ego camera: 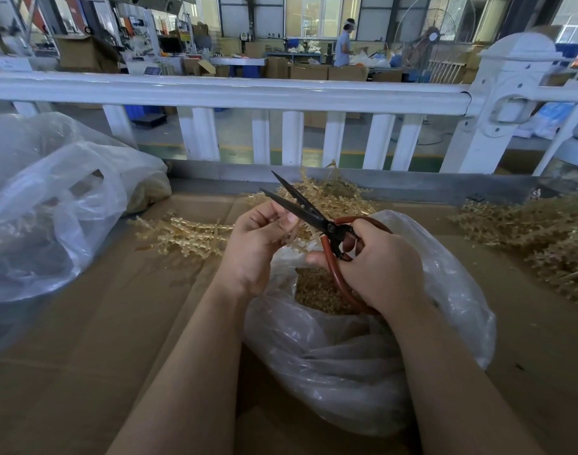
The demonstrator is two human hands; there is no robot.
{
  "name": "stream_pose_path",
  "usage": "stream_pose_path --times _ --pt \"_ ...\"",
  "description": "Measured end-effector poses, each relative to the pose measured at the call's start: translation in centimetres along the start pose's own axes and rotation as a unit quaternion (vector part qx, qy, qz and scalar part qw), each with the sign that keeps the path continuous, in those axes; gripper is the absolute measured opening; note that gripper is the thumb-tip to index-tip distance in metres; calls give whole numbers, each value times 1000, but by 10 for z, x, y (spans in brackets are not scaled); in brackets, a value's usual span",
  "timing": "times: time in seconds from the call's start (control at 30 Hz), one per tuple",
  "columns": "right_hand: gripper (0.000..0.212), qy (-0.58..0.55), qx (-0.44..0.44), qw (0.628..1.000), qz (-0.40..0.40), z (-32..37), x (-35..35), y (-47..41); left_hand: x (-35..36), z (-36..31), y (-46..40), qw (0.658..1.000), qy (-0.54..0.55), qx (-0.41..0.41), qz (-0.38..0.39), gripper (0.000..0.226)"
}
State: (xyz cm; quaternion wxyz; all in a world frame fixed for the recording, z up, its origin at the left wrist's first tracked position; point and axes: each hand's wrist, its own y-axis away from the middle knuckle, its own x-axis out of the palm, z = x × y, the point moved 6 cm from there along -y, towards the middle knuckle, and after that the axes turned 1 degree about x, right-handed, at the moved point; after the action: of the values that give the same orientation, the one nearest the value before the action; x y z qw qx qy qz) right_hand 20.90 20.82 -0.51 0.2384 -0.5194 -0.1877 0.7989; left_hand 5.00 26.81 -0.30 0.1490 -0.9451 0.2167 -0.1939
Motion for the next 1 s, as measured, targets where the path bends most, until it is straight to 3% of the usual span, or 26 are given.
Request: stream_pose_path --times 0.17,0.53,0.63,1.0 --pt "81 1 0 1000 -4 1 -1 1 0 -2 0 1000 -10 7 2 3" --pt "72 19 0 1000 -11 -1 0 2 -1 -1 0 996 -93 15 6 20" --pt "71 30 6 1000 -8 -2 1 1 0 -3 1 995 -96 23 -11 8" --pt "89 20 1 1000 -12 -3 1 0 -6 -7 1 990 -114 65 -54 11"
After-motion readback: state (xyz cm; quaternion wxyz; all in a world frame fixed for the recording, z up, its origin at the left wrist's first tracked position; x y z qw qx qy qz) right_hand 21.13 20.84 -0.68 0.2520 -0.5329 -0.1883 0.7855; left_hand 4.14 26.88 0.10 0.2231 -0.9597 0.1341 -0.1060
